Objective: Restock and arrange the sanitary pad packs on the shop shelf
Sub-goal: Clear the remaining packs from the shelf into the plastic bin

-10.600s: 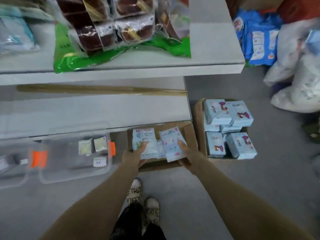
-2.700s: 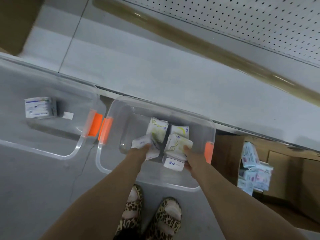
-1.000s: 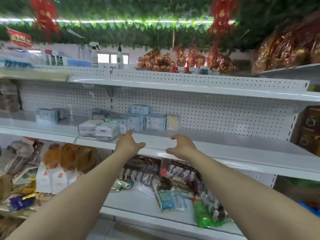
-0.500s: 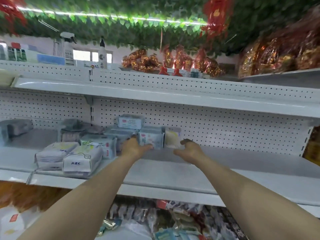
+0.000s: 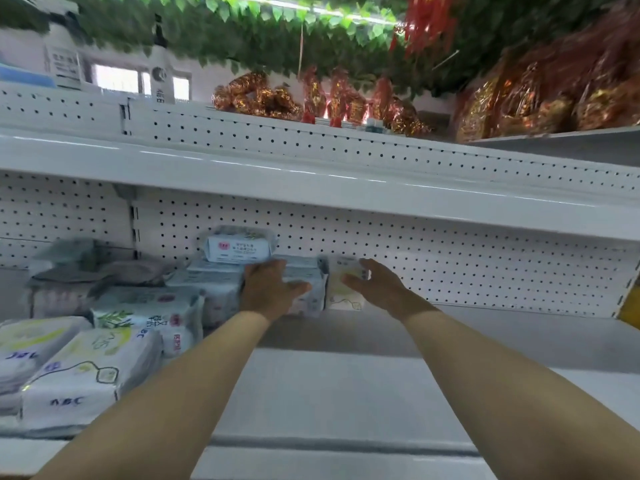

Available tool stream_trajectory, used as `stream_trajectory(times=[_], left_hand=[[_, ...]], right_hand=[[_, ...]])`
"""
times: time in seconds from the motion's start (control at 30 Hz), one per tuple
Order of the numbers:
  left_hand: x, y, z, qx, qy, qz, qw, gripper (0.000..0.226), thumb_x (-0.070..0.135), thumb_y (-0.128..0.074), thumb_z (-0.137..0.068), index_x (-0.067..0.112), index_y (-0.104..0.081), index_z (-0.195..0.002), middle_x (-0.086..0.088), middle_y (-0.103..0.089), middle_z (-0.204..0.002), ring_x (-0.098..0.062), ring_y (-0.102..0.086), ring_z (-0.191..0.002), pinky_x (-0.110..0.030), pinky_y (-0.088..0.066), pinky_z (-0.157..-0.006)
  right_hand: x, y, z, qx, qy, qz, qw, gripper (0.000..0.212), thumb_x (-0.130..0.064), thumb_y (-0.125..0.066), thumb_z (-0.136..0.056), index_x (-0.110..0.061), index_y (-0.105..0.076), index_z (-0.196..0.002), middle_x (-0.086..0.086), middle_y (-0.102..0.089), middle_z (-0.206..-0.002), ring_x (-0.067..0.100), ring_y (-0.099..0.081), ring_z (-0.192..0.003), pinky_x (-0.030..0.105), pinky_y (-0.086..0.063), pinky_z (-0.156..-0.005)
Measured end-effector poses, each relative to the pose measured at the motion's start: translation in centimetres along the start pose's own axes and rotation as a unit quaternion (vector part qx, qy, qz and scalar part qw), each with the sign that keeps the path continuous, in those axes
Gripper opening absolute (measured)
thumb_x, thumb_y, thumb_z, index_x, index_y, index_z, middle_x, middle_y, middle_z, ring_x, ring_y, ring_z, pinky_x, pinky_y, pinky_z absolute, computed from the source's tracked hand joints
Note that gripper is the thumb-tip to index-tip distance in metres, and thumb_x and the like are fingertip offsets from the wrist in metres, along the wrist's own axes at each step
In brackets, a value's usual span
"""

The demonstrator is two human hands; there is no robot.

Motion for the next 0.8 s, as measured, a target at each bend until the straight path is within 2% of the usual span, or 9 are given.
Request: stream_trajectory(times=[0.13,0.23,0.33,0.4,0.5,0.57,0.67,0.77,0.8], left_hand=[[-0.8,0.0,-0.4,-0.033,-0.015,-0.011,0.999,0.072,0.073,-0.059,-0.073,0.019,-0.062,-0.121,-0.004,-0.061,-0.113,-0.030,-0.052,-0.116,-0.034,-0.044,-0.092],[-0.8,0.4,-0.6,-0.053,-0.031,-0.022,0.998,0.072,0.063,-0.071,-0.078,0.017,-0.060,-0.131,-0.005,-0.062,-0.126,-0.025,-0.055,-0.119,-0.037,-0.038,-0.107],[-1.2,0.4,-0.3,-0.071,-0.034,-0.073,0.994,0.077,0.061,-0.075,-0.074,0.025,-0.055,-0.138,-0.004,-0.052,-0.133,-0.026,-0.045,-0.124,-0.037,-0.031,-0.107],[-1.3,0.3,0.3,-0.077,-0.027,-0.107,0.991,0.076,0.059,-0.076,-0.073,0.026,-0.053,-0.138,-0.005,-0.046,-0.131,-0.028,-0.041,-0.122,-0.038,-0.036,-0.102],[-0.9,0.7,1.5,-0.074,-0.015,-0.145,0.987,0.070,0.049,-0.078,-0.077,0.021,-0.050,-0.135,-0.008,-0.039,-0.135,-0.032,-0.038,-0.125,-0.041,-0.040,-0.105],[-0.6,1.1,2.5,-0.065,-0.009,-0.157,0.985,0.069,0.047,-0.078,-0.078,0.021,-0.050,-0.135,-0.007,-0.038,-0.138,-0.032,-0.034,-0.129,-0.042,-0.037,-0.109],[0.1,1.9,4.2,-0.040,-0.013,-0.174,0.984,0.060,0.047,-0.077,-0.079,0.025,-0.056,-0.130,-0.002,-0.041,-0.137,-0.029,-0.032,-0.129,-0.036,-0.034,-0.109],[1.3,3.1,6.5,-0.005,-0.025,-0.171,0.985,0.059,0.048,-0.080,-0.076,0.029,-0.059,-0.129,0.003,-0.050,-0.134,-0.025,-0.034,-0.130,-0.033,-0.034,-0.108],[1.5,3.5,7.3,0.001,-0.020,-0.146,0.989,0.060,0.046,-0.081,-0.075,0.028,-0.060,-0.129,0.003,-0.054,-0.133,-0.025,-0.036,-0.131,-0.035,-0.035,-0.109]], right_hand=[[0.3,-0.6,-1.3,0.004,-0.005,0.035,0.999,0.072,-0.047,-0.067,-0.093,-0.015,-0.041,-0.152,0.009,-0.043,-0.151,0.029,-0.046,-0.136,0.035,-0.039,-0.107],[1.2,-0.9,-1.9,0.020,-0.017,0.054,0.998,0.079,-0.050,-0.074,-0.085,-0.018,-0.044,-0.150,0.010,-0.038,-0.145,0.031,-0.045,-0.134,0.037,-0.042,-0.108],[1.6,-1.0,-1.9,0.059,-0.019,0.073,0.995,0.077,-0.043,-0.084,-0.077,-0.018,-0.048,-0.141,0.010,-0.040,-0.135,0.029,-0.043,-0.129,0.036,-0.043,-0.100],[2.0,-0.9,-1.7,0.089,-0.018,0.047,0.995,0.072,-0.035,-0.089,-0.072,-0.015,-0.050,-0.129,0.007,-0.047,-0.128,0.027,-0.049,-0.120,0.035,-0.046,-0.093],[2.6,-0.8,-0.8,0.112,-0.028,0.005,0.993,0.064,-0.030,-0.091,-0.070,-0.013,-0.048,-0.115,0.002,-0.059,-0.111,0.025,-0.059,-0.104,0.033,-0.045,-0.077],[2.9,-0.5,0.0,0.120,-0.031,-0.008,0.992,0.071,-0.033,-0.091,-0.070,-0.012,-0.047,-0.121,0.004,-0.059,-0.115,0.028,-0.059,-0.110,0.032,-0.042,-0.078],[3.2,0.5,1.6,0.116,-0.045,-0.034,0.992,0.093,-0.039,-0.089,-0.071,-0.013,-0.041,-0.145,0.009,-0.056,-0.138,0.029,-0.055,-0.126,0.032,-0.045,-0.092],[4.1,1.3,3.6,0.082,-0.089,-0.019,0.992,0.078,-0.054,-0.083,-0.070,-0.013,-0.059,-0.131,0.007,-0.068,-0.122,0.027,-0.065,-0.111,0.030,-0.047,-0.079],[4.6,1.6,4.4,0.071,-0.102,-0.034,0.992,0.078,-0.059,-0.084,-0.066,-0.012,-0.063,-0.125,0.006,-0.070,-0.116,0.026,-0.068,-0.106,0.031,-0.050,-0.079]])
Point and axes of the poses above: each hand's wrist, its own z-axis away from the middle knuckle, its own y-axis out of the back of the hand, x = y × z, the point moved 7 cm from there along -z, towards the middle knuckle
